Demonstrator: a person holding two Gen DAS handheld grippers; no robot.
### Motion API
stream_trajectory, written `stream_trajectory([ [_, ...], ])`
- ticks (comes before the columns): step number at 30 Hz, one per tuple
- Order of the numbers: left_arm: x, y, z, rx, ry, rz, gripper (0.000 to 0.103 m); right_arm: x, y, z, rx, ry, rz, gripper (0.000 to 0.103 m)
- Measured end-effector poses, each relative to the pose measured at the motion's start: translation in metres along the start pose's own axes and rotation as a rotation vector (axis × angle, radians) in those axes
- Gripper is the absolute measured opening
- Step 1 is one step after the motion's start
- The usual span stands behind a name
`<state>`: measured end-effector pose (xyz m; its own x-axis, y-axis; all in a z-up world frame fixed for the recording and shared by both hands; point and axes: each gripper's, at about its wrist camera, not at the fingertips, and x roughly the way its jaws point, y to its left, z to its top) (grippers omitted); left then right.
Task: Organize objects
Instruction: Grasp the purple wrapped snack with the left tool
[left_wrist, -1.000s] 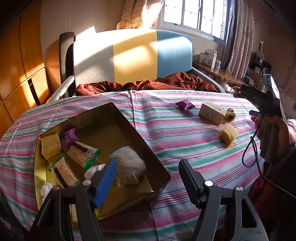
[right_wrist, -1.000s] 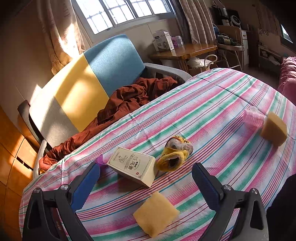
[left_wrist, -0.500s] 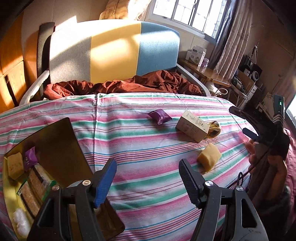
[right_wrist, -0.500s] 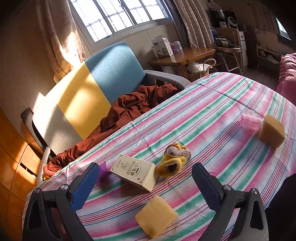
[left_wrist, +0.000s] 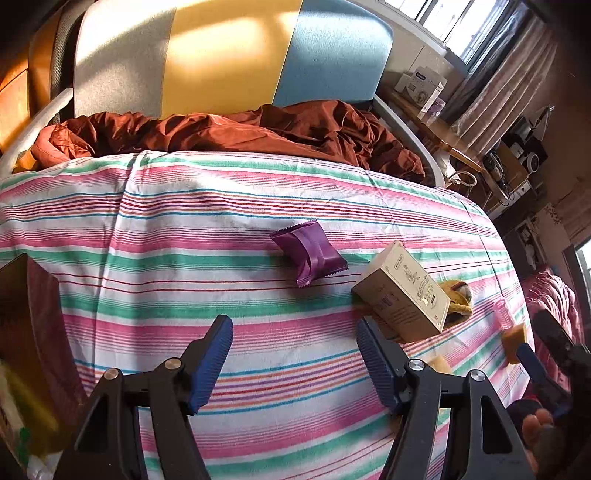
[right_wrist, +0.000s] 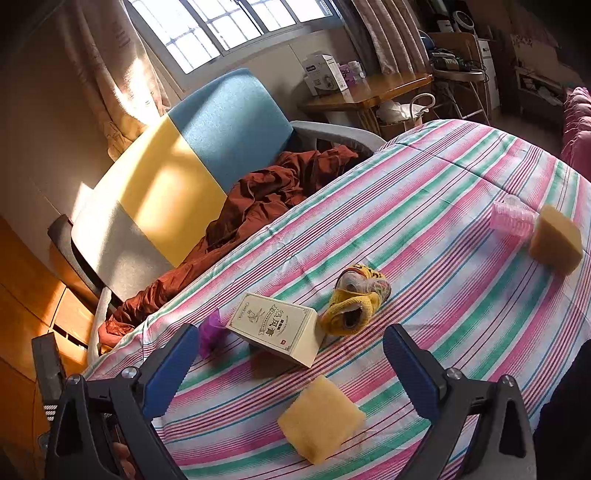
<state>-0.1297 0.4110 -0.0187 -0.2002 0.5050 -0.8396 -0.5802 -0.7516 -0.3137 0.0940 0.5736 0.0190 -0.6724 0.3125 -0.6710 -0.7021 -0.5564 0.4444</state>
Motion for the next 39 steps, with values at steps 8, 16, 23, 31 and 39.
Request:
stream_trajectory([
  [8, 0.06, -0.013, 0.044, -0.001, 0.033, 0.055, 0.07, 0.009, -0.004, -0.001, 0.012, 0.039, 0.0, 0.102],
  [16, 0.1, -0.016, 0.064, -0.029, 0.05, 0.077, 0.068, 0.017, 0.001, -0.005, -0.02, 0.074, -0.02, 0.102],
  [23, 0.101, -0.028, 0.05, 0.162, 0.0, 0.17, 0.052, 0.022, -0.001, -0.004, -0.026, 0.079, -0.047, 0.102],
  [31, 0.066, -0.021, -0.016, 0.209, -0.061, 0.177, 0.052, 0.023, -0.008, 0.001, -0.006, 0.074, -0.087, 0.099],
  [39, 0.025, -0.031, -0.11, 0.297, -0.172, 0.184, 0.052, 0.025, -0.011, 0.0, 0.004, 0.083, -0.1, 0.098],
])
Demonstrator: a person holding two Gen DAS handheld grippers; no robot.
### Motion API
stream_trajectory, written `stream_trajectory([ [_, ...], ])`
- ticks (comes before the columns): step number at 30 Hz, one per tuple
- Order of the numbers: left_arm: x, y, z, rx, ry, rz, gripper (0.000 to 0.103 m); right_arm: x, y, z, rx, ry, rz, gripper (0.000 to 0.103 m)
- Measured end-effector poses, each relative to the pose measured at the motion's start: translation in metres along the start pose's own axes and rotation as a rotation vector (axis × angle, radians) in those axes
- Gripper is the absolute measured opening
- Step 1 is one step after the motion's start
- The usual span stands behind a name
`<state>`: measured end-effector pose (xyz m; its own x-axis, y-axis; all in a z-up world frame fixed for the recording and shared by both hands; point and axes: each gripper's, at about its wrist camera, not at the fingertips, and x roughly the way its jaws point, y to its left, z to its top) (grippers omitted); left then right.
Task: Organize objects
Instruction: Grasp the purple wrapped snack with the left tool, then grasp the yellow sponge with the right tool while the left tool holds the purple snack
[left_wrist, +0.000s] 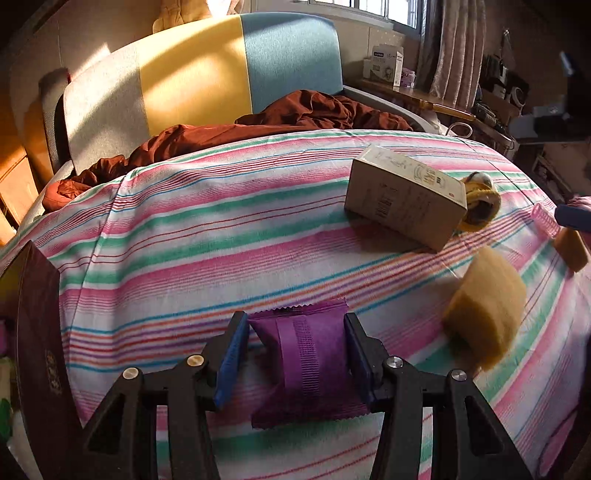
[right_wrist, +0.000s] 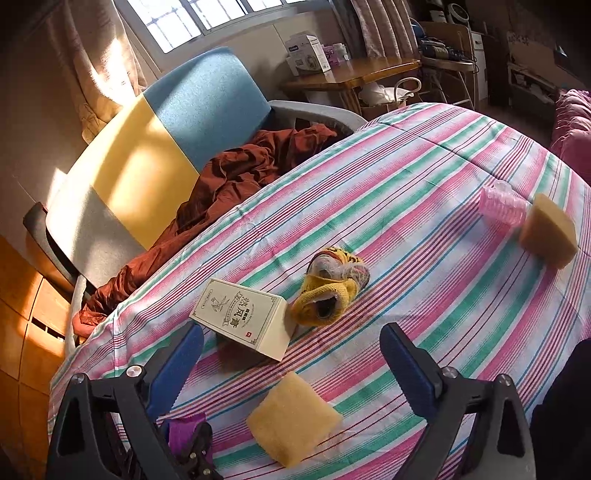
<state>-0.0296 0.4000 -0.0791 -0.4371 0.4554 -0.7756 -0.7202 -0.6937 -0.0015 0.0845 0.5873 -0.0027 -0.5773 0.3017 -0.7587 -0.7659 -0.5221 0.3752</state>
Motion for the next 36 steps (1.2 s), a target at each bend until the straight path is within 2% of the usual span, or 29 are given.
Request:
stream_trajectory([
  [5, -0.011, 0.002, -0.015, -0.013, -0.008, -0.023, 0.052, 0.003, 0.003, -0.001, -0.018, 0.012, -0.016, 0.098],
  [19, -0.009, 0.001, -0.017, -0.004, -0.026, -0.014, 0.052, 0.014, 0.005, -0.005, -0.045, 0.058, -0.069, 0.098],
  [28, -0.01, 0.001, -0.018, -0.005, -0.027, -0.015, 0.052, 0.032, 0.009, -0.013, -0.097, 0.16, -0.102, 0.098],
  [36, -0.01, 0.001, -0.018, -0.004, -0.027, -0.014, 0.052, 0.05, 0.018, -0.028, -0.196, 0.269, -0.135, 0.098],
])
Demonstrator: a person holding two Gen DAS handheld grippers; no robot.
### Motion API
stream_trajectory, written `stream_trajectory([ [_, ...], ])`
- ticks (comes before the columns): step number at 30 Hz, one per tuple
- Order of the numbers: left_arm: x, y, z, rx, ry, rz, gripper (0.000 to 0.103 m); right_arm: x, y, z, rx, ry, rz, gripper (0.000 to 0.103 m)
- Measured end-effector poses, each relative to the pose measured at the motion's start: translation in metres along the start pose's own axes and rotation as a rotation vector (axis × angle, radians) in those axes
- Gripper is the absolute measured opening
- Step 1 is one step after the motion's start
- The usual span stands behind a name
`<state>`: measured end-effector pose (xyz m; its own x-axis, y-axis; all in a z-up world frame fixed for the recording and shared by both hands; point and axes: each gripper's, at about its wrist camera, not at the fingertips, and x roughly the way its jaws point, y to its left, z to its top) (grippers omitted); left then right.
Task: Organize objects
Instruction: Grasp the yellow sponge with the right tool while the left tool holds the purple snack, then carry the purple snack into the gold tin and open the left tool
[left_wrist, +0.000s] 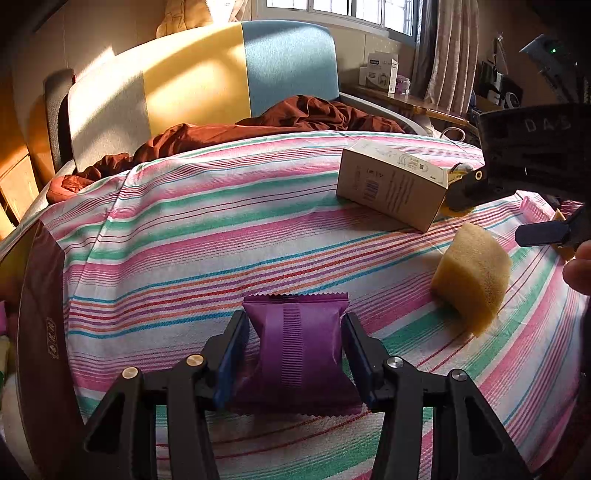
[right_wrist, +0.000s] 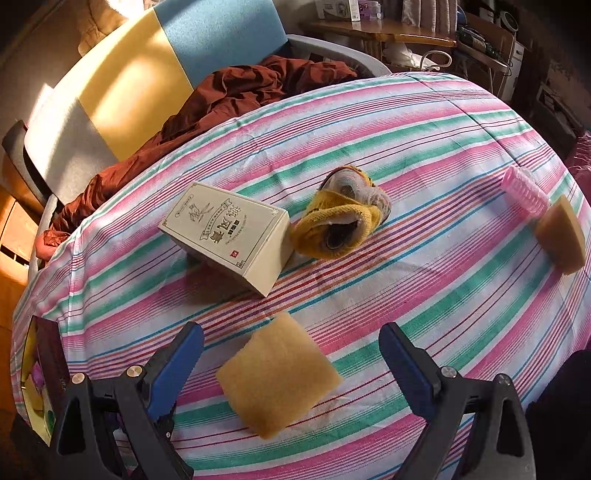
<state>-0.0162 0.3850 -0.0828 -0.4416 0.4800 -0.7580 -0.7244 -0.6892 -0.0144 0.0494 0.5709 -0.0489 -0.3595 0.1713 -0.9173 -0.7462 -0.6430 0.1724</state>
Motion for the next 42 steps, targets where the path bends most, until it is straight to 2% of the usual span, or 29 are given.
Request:
stream_trajectory([
  [9, -0.001, 0.001, 0.0, -0.009, 0.0, -0.003, 0.049, 0.031, 0.024, -0.012, -0.164, 0.125, -0.119, 0.098],
  [11, -0.002, 0.002, 0.001, -0.012, 0.002, -0.006, 0.048, 0.037, 0.026, -0.015, -0.186, 0.143, -0.145, 0.091],
  [12, -0.002, 0.003, 0.0, -0.014, 0.003, -0.008, 0.047, 0.037, 0.028, -0.016, -0.194, 0.145, -0.13, 0.083],
  [13, -0.003, 0.004, 0.001, -0.017, 0.004, -0.011, 0.045, 0.036, 0.032, -0.017, -0.209, 0.139, -0.115, 0.07],
  [16, -0.007, 0.008, 0.001, -0.03, 0.013, -0.025, 0.041, 0.032, 0.042, -0.02, -0.263, 0.098, -0.138, 0.065],
  [19, -0.02, 0.013, -0.002, -0.05, 0.008, -0.046, 0.041, 0.029, 0.048, -0.022, -0.29, 0.08, -0.114, 0.065],
  [28, -0.083, 0.02, -0.002, -0.025, -0.084, -0.027, 0.041, 0.02, 0.057, -0.025, -0.329, 0.044, -0.069, 0.065],
  [34, -0.126, 0.048, -0.004, -0.05, -0.143, 0.042, 0.041, 0.014, 0.075, -0.031, -0.4, 0.004, -0.028, 0.065],
  [42, -0.172, 0.113, -0.016, -0.149, -0.195, 0.17, 0.041, 0.019, 0.097, -0.038, -0.469, -0.014, -0.028, 0.065],
])
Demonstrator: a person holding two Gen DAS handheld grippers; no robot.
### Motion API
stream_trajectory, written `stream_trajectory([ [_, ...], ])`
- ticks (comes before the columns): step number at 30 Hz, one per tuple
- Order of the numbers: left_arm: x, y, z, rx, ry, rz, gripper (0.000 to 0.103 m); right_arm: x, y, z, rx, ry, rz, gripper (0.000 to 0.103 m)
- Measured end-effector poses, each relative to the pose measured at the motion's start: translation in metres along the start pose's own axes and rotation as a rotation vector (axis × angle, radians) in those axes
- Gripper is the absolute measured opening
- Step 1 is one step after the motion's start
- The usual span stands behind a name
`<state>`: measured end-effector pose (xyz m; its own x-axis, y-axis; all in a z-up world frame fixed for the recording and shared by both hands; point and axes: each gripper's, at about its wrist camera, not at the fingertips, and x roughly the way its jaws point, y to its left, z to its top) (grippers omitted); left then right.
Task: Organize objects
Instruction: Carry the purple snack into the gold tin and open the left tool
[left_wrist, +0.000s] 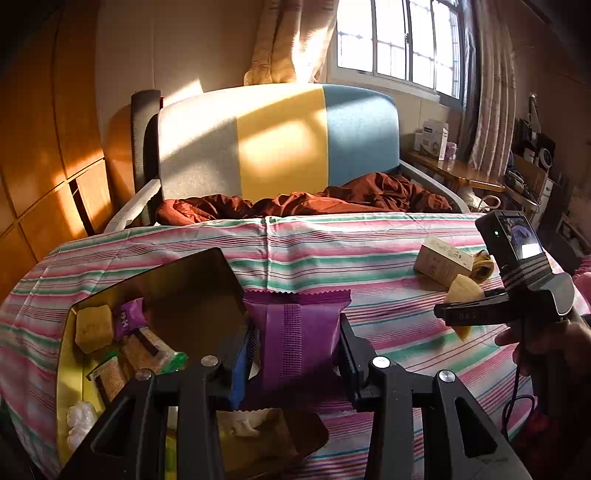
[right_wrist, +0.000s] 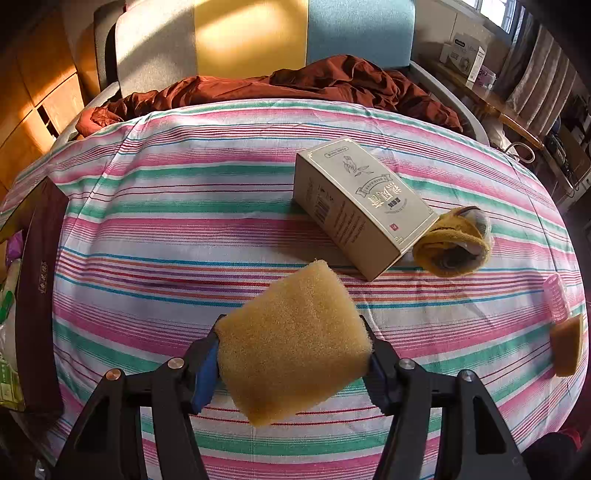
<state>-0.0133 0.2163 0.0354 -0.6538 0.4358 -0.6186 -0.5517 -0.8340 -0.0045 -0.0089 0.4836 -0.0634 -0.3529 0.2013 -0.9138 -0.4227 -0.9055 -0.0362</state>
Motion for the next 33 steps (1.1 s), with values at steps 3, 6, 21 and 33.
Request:
stream_trajectory([
  [3, -0.005, 0.027, -0.002, -0.037, -0.007, 0.05, 0.041, -0.001, 0.002, -0.004, -0.015, -0.002, -0.007, 0.065],
  [6, -0.008, 0.053, -0.007, -0.076, -0.007, 0.095, 0.041, -0.003, 0.005, -0.007, -0.027, -0.004, -0.016, 0.065],
  [21, -0.003, 0.138, -0.044, -0.217, 0.055, 0.238, 0.041, -0.002, 0.014, -0.008, -0.055, -0.025, -0.032, 0.065],
  [33, 0.018, 0.176, -0.068, -0.31, 0.139, 0.241, 0.041, -0.01, 0.018, -0.005, -0.054, -0.06, -0.018, 0.065],
])
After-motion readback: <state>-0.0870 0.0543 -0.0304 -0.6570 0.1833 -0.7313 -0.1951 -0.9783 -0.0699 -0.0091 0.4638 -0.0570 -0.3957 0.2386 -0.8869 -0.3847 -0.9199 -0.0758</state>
